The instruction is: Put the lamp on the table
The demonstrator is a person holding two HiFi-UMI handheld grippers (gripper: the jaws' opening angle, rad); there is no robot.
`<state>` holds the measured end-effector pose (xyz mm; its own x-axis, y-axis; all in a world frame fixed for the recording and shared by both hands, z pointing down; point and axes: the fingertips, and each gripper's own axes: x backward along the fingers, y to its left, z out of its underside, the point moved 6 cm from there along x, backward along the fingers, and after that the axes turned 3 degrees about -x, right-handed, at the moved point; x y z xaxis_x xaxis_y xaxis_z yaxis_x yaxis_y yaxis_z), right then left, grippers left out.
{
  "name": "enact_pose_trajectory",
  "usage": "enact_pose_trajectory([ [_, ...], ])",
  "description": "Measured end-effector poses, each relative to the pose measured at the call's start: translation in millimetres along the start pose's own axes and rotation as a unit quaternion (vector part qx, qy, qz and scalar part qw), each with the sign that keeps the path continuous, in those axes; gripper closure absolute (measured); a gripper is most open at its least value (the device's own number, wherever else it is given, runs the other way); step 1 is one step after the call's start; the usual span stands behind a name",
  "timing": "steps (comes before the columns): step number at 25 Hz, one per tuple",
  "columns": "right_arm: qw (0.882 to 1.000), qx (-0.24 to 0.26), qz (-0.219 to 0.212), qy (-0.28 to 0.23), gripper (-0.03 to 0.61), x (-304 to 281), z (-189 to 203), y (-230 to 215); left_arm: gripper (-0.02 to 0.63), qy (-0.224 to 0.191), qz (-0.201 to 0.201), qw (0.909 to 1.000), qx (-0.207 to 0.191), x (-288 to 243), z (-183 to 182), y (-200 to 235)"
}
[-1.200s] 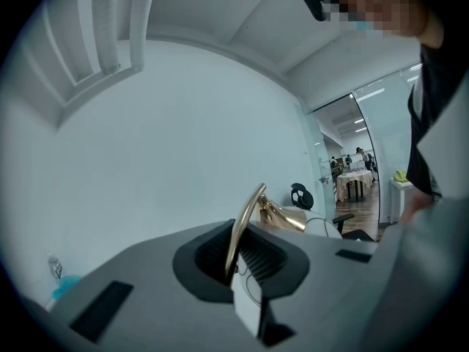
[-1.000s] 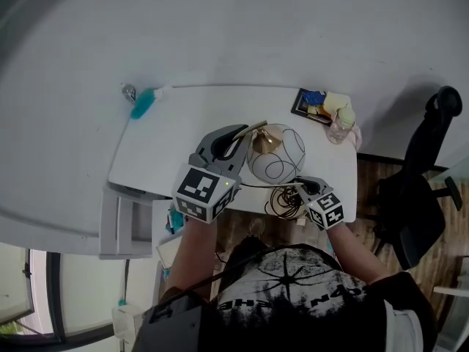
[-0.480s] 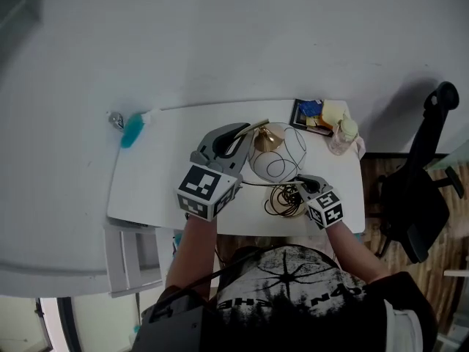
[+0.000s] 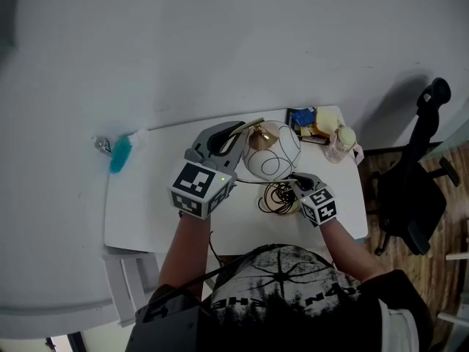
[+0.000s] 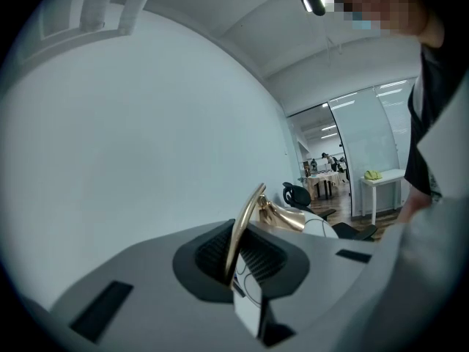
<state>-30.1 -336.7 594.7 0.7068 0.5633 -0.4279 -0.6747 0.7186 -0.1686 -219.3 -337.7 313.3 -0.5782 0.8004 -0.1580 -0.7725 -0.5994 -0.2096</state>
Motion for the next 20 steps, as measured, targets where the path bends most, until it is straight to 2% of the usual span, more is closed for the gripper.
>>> enact_pose_trajectory([
  [8, 1.000, -0.009, 0.020, 0.005, 0.557, -19.8, -4.8, -13.3, 0.591, 0.000, 0.031, 0.9994, -0.012, -24.4, 2.0, 15.4],
  [20, 1.000, -0.018, 0.022, 0.009, 0.557, -62.5, -19.2, -35.2, 0.591, 0.013, 0.041, 0.9988, -0.024, -58.3, 5.6, 48.9],
])
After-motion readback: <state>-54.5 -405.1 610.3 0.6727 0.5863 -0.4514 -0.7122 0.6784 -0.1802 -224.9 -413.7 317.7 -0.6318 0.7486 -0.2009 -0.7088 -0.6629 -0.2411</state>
